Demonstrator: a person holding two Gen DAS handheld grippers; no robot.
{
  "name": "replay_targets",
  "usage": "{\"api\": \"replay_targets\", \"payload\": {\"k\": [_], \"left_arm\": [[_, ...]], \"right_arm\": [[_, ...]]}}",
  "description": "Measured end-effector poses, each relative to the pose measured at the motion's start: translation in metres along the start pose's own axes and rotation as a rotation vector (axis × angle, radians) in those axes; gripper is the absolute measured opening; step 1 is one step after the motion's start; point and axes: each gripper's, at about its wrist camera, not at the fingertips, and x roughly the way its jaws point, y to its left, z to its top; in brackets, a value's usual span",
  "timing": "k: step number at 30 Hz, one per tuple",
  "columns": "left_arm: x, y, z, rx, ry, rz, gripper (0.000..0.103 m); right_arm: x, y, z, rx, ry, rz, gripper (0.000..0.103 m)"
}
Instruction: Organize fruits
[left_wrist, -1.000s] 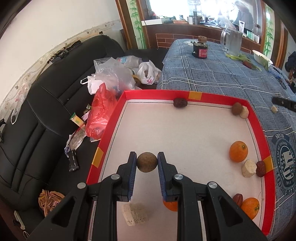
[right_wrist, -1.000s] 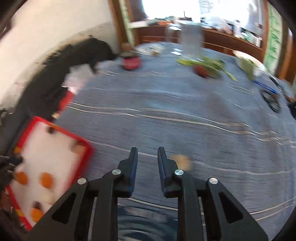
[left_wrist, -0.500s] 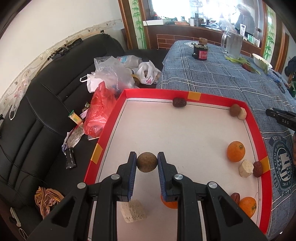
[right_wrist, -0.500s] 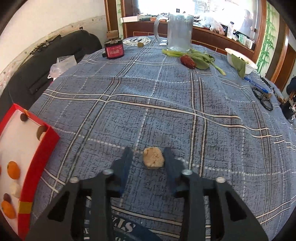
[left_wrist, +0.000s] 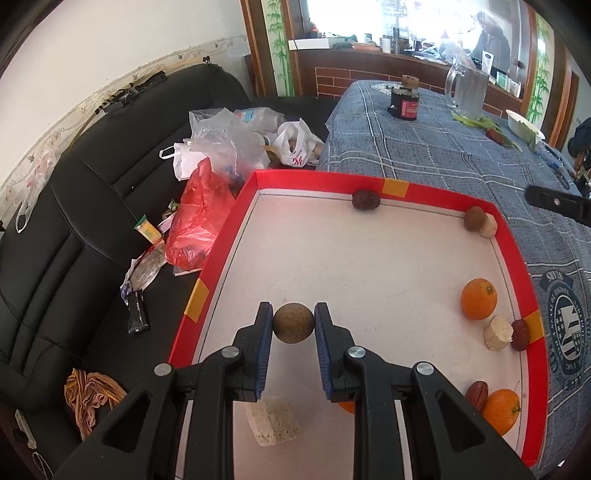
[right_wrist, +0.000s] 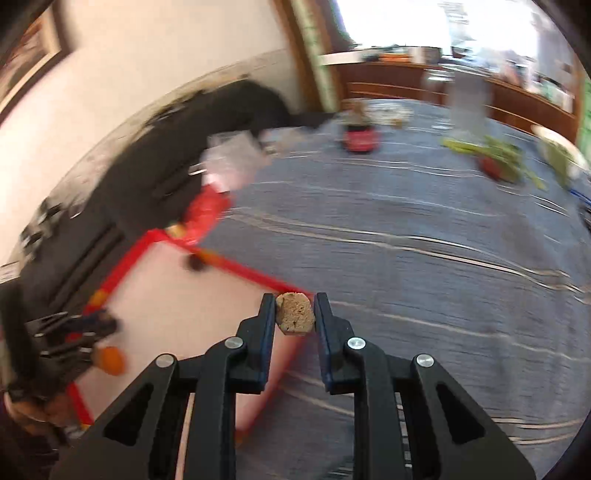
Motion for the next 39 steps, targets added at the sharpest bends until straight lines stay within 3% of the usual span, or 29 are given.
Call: {"api": "replay_targets", "payload": {"k": [4, 11, 14, 16, 20, 24, 27, 31, 39], "left_arm": [[0.004, -0.004, -0.001, 0.008, 0.012, -0.003, 0.022], [0.006, -0.005, 0.003, 0.017, 0.016, 0.008, 0.022], [0.005, -0.005, 0.004, 0.012, 0.009, 0.031, 0.036], [0.002, -0.006, 0.003, 0.010, 0.000, 0.039, 0.053], [-0.010, -0.006, 0.000, -0.009, -0.035, 0.059, 0.059], [-0.028, -0.006, -0.005, -0.035, -0.084, 0.084, 0.069], [-0.046, -0.009, -0.010, -0.051, -0.124, 0.099, 0.080], [-0.068, -0.016, -0.019, -0.045, -0.167, 0.135, 0.081], [-0.110, -0.032, -0.038, -0.022, -0.250, 0.180, 0.087]], "right_arm": [[0.032, 0.044, -0.003, -0.079, 0.045, 0.035, 0.023], [0.078, 0.060, -0.013, -0.084, 0.152, 0.010, 0.024], [0.077, 0.056, -0.008, -0.061, 0.163, -0.008, 0.024], [0.074, 0.053, -0.007, -0.029, 0.171, 0.002, 0.024], [0.052, 0.052, -0.007, -0.004, 0.121, 0.015, 0.027], [0.018, 0.057, -0.012, 0.029, 0.053, 0.035, 0.046], [-0.008, 0.064, -0.020, 0.021, -0.005, 0.037, 0.051], [-0.042, 0.071, -0.036, 0.011, -0.085, 0.040, 0.069], [-0.100, 0.082, -0.079, -0.029, -0.233, -0.021, 0.083]]}}
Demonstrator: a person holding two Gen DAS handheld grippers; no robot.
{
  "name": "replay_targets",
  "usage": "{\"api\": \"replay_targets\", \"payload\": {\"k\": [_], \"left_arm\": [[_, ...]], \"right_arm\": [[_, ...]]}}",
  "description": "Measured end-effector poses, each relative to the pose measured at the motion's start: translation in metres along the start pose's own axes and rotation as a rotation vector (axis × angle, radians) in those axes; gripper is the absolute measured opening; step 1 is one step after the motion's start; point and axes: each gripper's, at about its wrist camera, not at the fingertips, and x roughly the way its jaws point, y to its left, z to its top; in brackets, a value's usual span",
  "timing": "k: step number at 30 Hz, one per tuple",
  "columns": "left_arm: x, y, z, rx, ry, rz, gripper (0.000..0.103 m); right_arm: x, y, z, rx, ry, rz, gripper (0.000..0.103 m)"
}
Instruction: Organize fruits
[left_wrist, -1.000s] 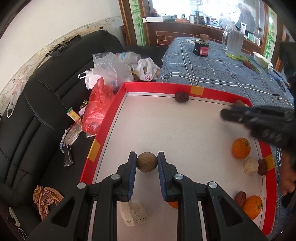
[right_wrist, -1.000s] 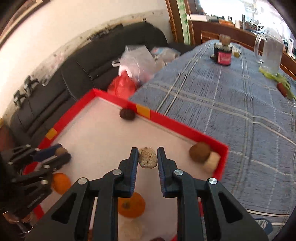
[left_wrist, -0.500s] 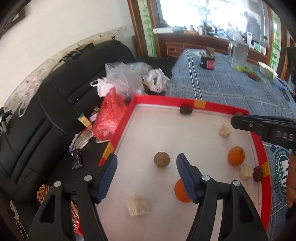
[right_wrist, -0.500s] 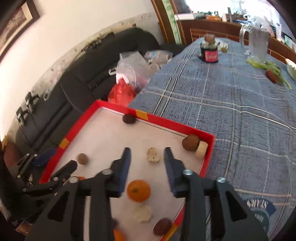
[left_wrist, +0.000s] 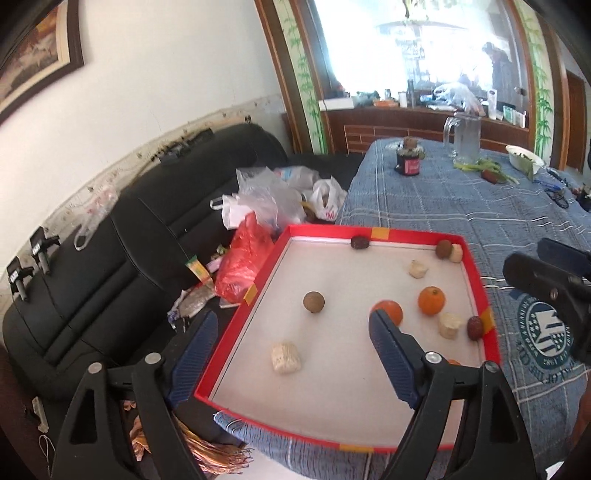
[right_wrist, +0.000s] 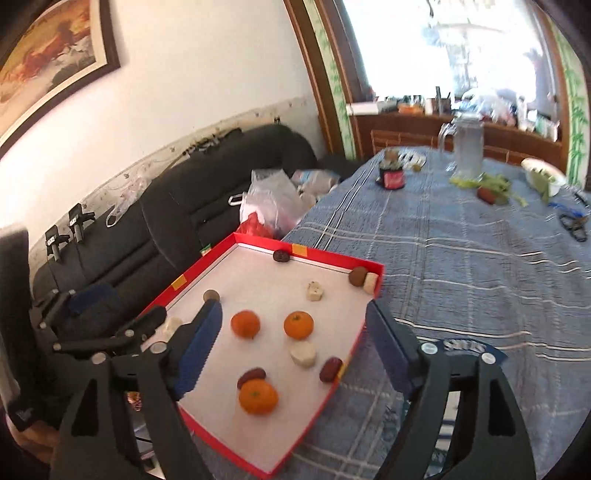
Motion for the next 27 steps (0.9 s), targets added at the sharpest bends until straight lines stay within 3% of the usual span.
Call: {"api": "replay_targets", "payload": {"k": [5, 19, 27], "left_arm": [[-0.035, -0.001, -0.007, 0.006, -0.086, 0.002, 0.102], [-0.109, 0.016, -0.039, -0.031, -0.241, -0.034, 0.102], [-0.137, 0.035, -0.064, -0.057, -0.324, -0.044, 0.102]], "right_arm": [[-0.039, -0.001, -0.014, 0.019, -0.085, -0.030, 0.093], [-0.133, 0.033, -0.050, 0.012, -0.273, -0.131, 0.103], [-0.168, 0.061, -0.077, 0.048, -0.352, -0.186, 0.103]]}}
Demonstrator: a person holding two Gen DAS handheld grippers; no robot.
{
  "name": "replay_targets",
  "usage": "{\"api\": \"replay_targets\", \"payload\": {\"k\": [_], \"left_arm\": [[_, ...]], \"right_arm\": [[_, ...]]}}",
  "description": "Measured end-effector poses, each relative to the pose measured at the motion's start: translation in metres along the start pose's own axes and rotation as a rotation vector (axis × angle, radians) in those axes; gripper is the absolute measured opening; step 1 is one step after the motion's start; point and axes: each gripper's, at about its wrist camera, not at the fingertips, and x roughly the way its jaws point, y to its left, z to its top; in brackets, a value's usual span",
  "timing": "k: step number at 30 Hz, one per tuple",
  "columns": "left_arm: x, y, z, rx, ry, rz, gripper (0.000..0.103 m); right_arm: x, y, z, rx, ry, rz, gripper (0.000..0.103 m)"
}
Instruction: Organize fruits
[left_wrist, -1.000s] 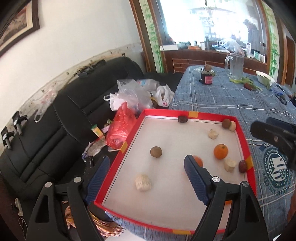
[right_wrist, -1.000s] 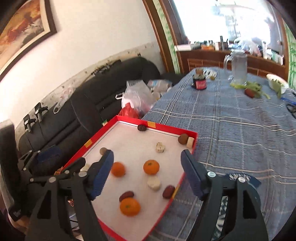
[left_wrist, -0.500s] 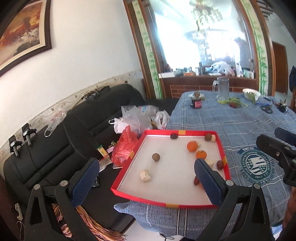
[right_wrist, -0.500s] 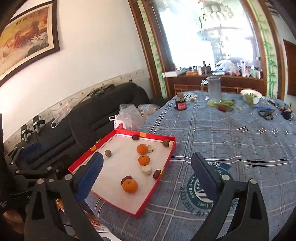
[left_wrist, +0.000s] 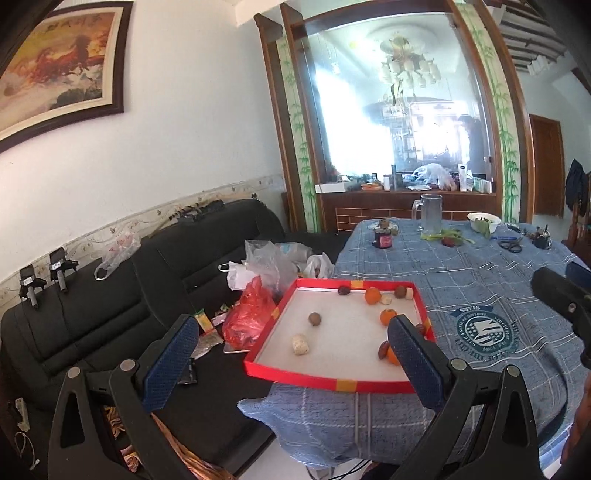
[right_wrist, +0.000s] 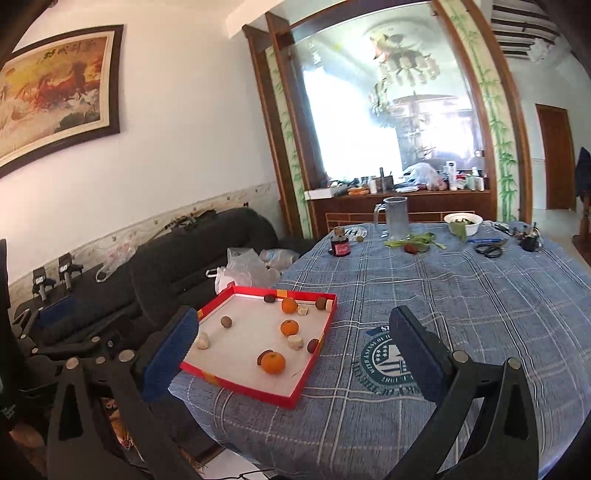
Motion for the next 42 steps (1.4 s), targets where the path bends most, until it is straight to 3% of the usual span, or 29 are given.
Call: {"api": "replay_targets", "payload": {"k": [3, 7, 17, 25, 42], "left_arm": [[-0.006, 0.008, -0.008, -0.001, -0.009, 0.013, 0.102], [-0.002, 0.009, -0.014, -0.011, -0.025, 0.070, 0.103], [-0.004, 0.001, -0.022, 0.011, -0.004, 0.034, 0.103], [-0.001, 0.004, -0.021, -0.006, 0.001, 0.041, 0.103], [0.000, 0.010, -0.023, -0.021, 0.015, 0.025, 0.102]], "right_arm": [[-0.004, 0.006, -0.009, 0.029, 0.005, 0.020, 0.103], [-0.001, 0.016, -0.018, -0.029, -0.014, 0.017, 0.103], [0.010, 0.001, -0.026, 0.073, 0.031, 0.010, 0.103], [0.008, 0.010, -0.031, 0.018, 0.019, 0.010, 0.103], [0.014, 0.010, -0.035, 0.032, 0.059, 0.012, 0.103]]}}
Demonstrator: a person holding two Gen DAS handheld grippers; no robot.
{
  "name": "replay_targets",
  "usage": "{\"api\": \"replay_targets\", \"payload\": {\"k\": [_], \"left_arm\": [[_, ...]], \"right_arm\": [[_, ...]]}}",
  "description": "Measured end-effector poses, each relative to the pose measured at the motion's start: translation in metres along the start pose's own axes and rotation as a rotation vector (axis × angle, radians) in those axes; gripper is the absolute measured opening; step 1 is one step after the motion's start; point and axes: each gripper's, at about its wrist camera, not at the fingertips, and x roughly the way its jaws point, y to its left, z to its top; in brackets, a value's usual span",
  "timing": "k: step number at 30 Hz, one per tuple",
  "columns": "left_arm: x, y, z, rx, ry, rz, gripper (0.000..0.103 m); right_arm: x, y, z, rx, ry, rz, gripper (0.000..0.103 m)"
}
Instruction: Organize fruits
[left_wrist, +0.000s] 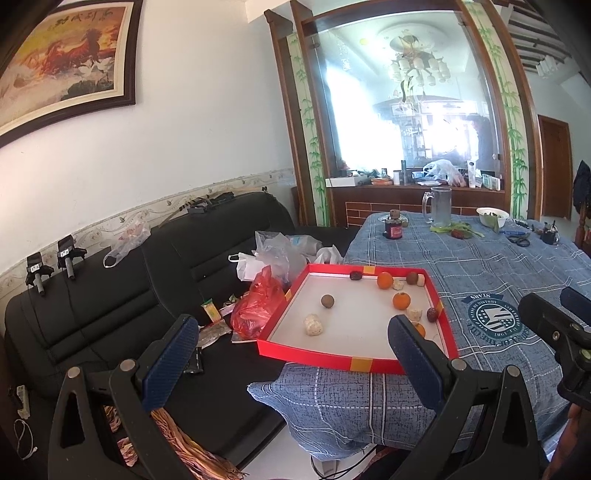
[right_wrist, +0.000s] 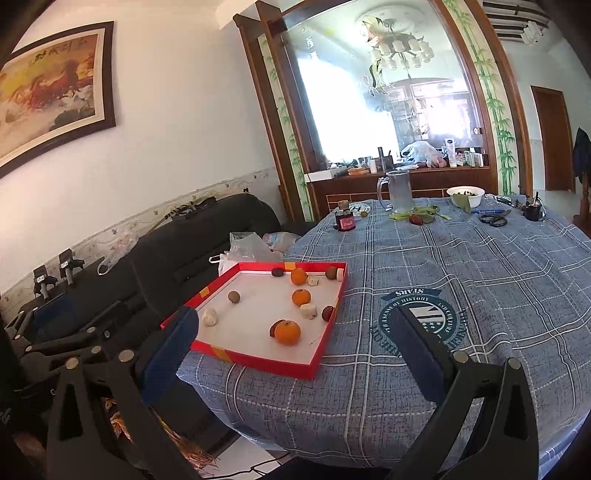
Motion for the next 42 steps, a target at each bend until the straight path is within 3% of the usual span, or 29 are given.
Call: {"api": "replay_targets", "payload": {"k": [42], "left_arm": [[0.011, 0.003, -0.013, -0.001, 0.049, -0.027, 0.102]], "right_arm": [[0.008, -0.006, -0.008, 0.015, 0.044, -0.016, 0.103]]}}
